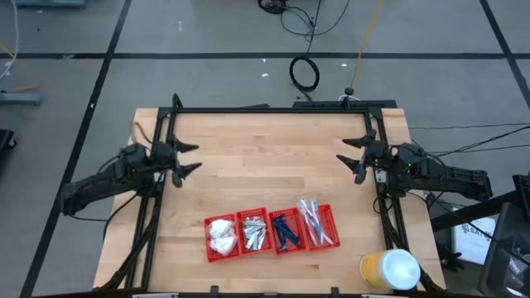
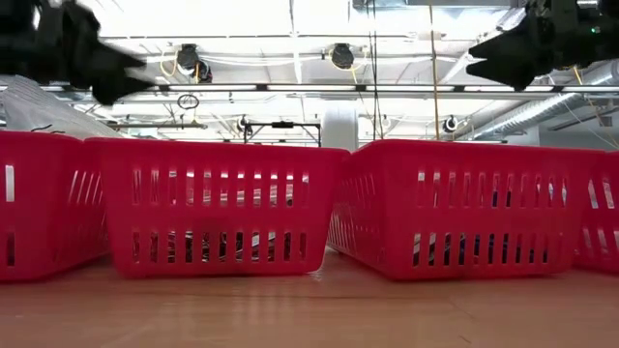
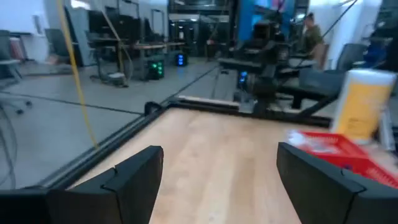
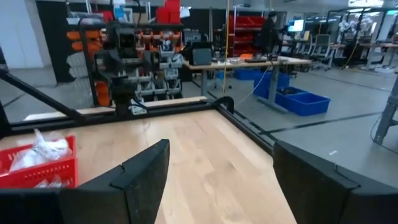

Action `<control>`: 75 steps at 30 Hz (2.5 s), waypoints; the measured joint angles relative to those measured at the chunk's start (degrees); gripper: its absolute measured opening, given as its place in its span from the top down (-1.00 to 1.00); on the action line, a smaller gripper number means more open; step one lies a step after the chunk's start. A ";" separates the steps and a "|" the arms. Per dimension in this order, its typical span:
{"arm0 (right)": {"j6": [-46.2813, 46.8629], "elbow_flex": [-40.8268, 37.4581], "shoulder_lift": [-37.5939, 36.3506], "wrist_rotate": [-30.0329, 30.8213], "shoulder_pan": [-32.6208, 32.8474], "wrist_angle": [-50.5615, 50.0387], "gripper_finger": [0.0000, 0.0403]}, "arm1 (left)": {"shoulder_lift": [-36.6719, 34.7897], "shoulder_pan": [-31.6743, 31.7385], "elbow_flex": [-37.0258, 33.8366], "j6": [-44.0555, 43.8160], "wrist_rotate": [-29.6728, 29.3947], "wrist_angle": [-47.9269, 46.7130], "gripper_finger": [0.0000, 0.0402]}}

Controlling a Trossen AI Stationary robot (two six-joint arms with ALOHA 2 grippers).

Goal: Pick & Place Travel size toiletries
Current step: Return to Home Position

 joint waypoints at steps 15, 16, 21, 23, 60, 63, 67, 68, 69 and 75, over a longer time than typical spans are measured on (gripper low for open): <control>1.45 -13.23 -8.73 0.05 -0.01 9.10 -0.36 | -0.06 0.33 -9.82 0.15 -0.54 10.45 -0.53; 1.14 -13.88 -9.13 0.05 -0.02 9.94 -0.36 | -0.08 0.33 -9.82 0.21 -0.68 10.56 -0.53; -0.27 -17.13 -10.94 -0.74 0.00 14.71 -0.34 | -0.08 0.33 -9.82 0.21 -1.05 10.17 -0.53; 0.12 -18.57 -10.97 -1.93 0.01 17.59 -0.34 | -0.08 0.34 -9.82 0.21 -1.05 10.13 -0.53; 5.39 -20.35 -10.69 -2.97 0.02 12.96 -0.35 | 0.05 0.33 -9.77 1.95 -2.06 10.17 -0.53; 5.39 -20.35 -10.69 -2.97 0.02 12.98 -0.34 | 0.05 0.33 -9.77 1.95 -2.08 10.17 -0.53; 5.39 -20.35 -10.69 -2.97 0.02 12.97 -0.35 | 0.05 0.33 -9.77 1.95 -2.06 10.19 -0.53; 5.39 -20.35 -10.69 -2.97 0.02 12.98 -0.35 | 0.05 0.33 -9.77 1.95 -2.06 10.19 -0.53; 5.39 -20.35 -10.69 -2.97 0.02 12.98 -0.36 | 0.05 0.33 -9.77 1.95 -2.06 10.19 -0.53; 5.37 -20.39 -10.69 -2.97 0.02 12.98 -0.35 | 0.05 0.33 -9.77 1.95 -2.06 10.18 -0.53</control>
